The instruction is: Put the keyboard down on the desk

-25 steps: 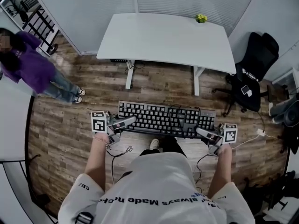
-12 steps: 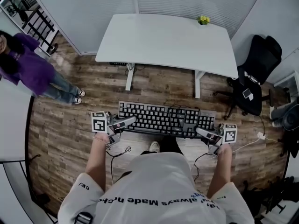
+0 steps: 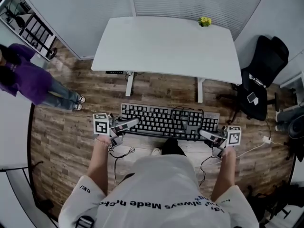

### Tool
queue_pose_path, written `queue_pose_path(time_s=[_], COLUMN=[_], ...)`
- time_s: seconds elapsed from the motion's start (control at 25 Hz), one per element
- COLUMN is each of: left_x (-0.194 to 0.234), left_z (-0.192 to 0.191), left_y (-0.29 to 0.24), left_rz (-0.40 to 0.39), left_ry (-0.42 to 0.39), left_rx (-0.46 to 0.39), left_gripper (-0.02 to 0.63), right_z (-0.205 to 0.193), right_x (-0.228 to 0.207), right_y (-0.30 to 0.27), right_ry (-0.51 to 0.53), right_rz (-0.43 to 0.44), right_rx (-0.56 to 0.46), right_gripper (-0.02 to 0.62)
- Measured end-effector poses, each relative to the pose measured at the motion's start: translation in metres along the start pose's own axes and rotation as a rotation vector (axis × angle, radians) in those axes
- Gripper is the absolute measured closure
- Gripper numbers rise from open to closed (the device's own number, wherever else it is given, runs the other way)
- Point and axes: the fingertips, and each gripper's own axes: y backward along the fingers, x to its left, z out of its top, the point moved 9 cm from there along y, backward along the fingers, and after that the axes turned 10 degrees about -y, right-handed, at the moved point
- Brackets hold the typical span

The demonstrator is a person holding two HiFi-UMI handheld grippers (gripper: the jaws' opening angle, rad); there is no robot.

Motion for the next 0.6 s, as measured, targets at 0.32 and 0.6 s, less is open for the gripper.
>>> queue_pose_path(time_s=[0.32,0.6], left_x=[0.0073,0.0051], left_z=[-0.0007,-0.0031], left_y=[-0.0030,-0.0015], left_rz=[-0.027,-0.031], left_ry=[-0.033,-0.055], left_rx=[-0.006,-0.021], left_gripper=[0.449,0.449], right_z=[0.0012,0.0039], right_x=[-0.0014,-0.0008], right_y=[0.0013,0.0010], right_ry=[0.043,0.076], right_rz=[-0.010,-0.008], right_rx=[-0.009,0.003], right_gripper=[0.469,0.469])
